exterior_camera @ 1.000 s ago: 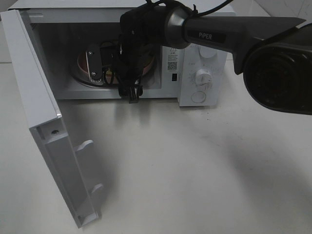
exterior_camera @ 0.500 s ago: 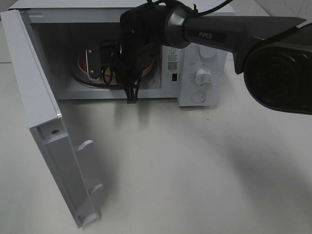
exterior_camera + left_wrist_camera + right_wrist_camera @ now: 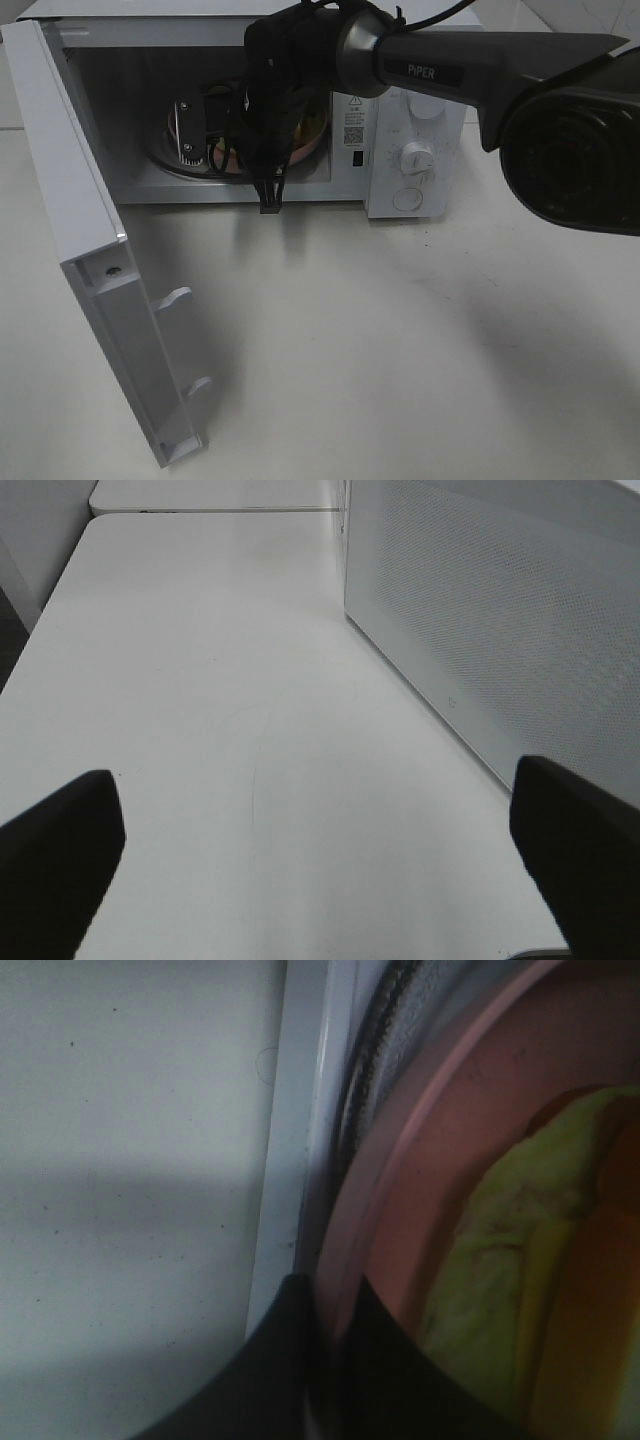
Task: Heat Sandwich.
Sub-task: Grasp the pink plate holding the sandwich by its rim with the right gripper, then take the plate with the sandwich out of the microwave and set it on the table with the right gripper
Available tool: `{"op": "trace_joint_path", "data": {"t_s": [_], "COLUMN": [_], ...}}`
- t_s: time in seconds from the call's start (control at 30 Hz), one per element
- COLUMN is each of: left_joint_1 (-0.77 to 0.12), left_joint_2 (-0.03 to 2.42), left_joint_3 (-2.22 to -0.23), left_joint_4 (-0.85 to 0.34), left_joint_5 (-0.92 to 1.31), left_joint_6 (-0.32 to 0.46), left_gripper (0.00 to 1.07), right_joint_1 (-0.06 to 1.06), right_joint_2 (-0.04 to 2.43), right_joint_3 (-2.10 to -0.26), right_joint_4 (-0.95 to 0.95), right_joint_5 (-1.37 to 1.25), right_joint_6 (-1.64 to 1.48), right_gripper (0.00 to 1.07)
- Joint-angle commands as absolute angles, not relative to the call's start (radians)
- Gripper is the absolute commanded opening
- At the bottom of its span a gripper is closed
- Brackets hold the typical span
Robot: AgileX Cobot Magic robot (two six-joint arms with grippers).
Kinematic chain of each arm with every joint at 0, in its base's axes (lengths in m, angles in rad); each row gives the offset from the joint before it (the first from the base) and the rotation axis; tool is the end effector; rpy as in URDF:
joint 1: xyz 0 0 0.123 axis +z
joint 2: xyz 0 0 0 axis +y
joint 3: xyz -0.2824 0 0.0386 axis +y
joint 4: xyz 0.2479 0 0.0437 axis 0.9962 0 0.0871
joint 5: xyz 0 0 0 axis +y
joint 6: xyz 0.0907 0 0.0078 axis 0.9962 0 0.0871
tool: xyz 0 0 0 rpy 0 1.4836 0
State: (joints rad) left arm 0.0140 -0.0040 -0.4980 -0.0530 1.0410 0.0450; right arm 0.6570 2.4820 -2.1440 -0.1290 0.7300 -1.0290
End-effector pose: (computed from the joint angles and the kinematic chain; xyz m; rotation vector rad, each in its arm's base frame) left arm -0.0044 -0.0042 0.2783 0.0332 2.0213 -0.0258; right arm 0.4370 0.3272 0.1493 -1.9762 1.6403 -0.2898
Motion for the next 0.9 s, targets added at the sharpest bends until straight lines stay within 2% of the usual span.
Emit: {"op": "trace_joint_path", "data": {"t_s": [0.03,0.5,0.9], "left_joint_1": [0.018,0.018,0.018], "left_joint_2": [-0.031,-0.031,-0.031], "left_joint_3": [-0.495,-0.495,-0.495], "left_joint_4": [-0.057,-0.058,-0.058], "left_joint_5": [1.028,1.028,1.028], "left_joint_6": [0.038,0.038,0.038], "left_gripper": [1.03,1.03,1.03], "right_joint_1": [0.654,0.654,0.652], "right_joint_2": [2.476,2.436,2.312], "right_joint_3": [-2.145,-2.134,-1.939], "right_joint_4": [-0.116,-0.067,-0.066], "right_joint_5": [0.786,0.819,0.735], "right_joint_6": [-1.040,-1.151,-1.282], "right_gripper": [0.00,0.00,0.00]}}
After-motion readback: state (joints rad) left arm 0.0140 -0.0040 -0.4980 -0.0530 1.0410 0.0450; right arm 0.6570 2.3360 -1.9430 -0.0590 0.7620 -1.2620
